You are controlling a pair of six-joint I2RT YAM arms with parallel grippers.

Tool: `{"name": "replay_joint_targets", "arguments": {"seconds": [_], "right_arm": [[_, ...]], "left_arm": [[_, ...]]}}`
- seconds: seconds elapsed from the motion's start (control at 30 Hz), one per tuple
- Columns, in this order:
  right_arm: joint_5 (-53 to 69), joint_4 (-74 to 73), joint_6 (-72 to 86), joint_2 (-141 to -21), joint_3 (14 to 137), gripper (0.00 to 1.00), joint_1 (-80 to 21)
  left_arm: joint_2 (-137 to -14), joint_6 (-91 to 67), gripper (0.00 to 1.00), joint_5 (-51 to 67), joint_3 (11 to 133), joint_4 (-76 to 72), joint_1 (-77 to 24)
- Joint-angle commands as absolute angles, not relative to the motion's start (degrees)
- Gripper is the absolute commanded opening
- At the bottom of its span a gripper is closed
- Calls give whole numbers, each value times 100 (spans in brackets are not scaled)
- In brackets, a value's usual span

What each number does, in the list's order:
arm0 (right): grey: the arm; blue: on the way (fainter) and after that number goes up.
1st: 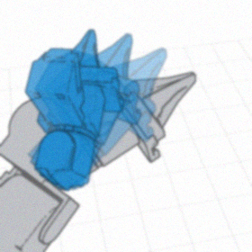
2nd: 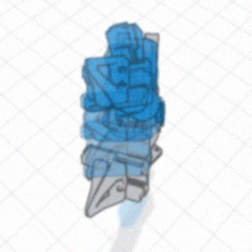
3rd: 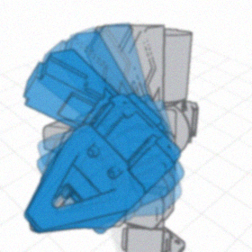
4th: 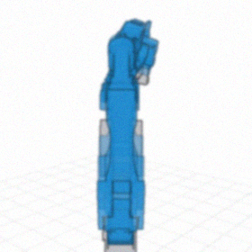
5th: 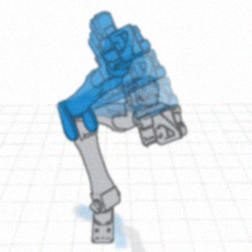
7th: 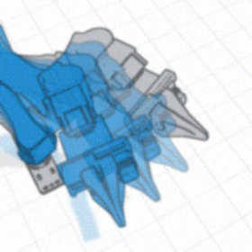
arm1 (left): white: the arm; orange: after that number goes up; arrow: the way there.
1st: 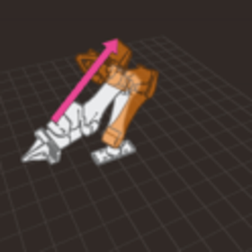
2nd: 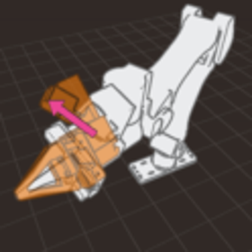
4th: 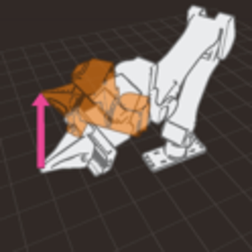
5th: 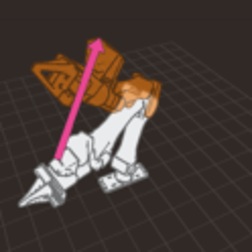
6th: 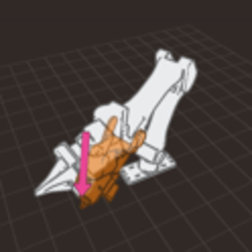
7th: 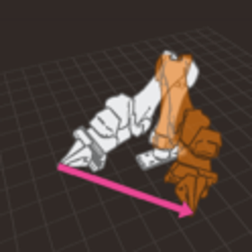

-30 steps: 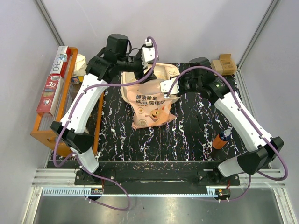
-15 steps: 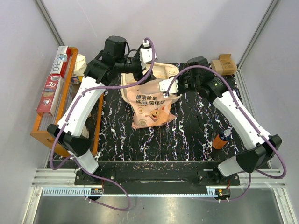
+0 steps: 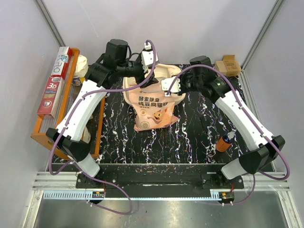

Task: Fill the litter box with clean litter

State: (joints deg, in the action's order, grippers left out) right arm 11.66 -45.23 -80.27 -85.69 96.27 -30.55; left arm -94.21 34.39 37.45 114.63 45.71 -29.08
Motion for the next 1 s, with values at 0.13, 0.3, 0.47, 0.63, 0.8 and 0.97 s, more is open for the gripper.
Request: {"name": "replay_joint_targets", "arguments": {"seconds": [0.13,0.3,0.47,0.63,0.8,0.97], "right_arm": [[1441,-4307,-7954,-8420,10019,0,-3138],[1503,-4298,-7893,-8438,10028,0,-3173],[1503,-4132,-7516,-8394,10037,6,-3199],[1441,-3683,-4935,-8717,10932,65,-2928],[2852,-3901,-944,-9385,12738,82,-1795],[4664,-4062,1851,-10213,13422,86,-660]], "left_arm": [[-9712,3727,48,4034,11610,4456,-2927],[-9870,3919,33,4201,11637,4605,-2988],[-9879,3973,1,4122,11540,4711,-3006],[-9555,2964,0,4105,10698,3712,-2804],[-8790,1489,0,3824,9257,1462,-2532],[-8403,897,0,3753,8447,125,-2505]]}}
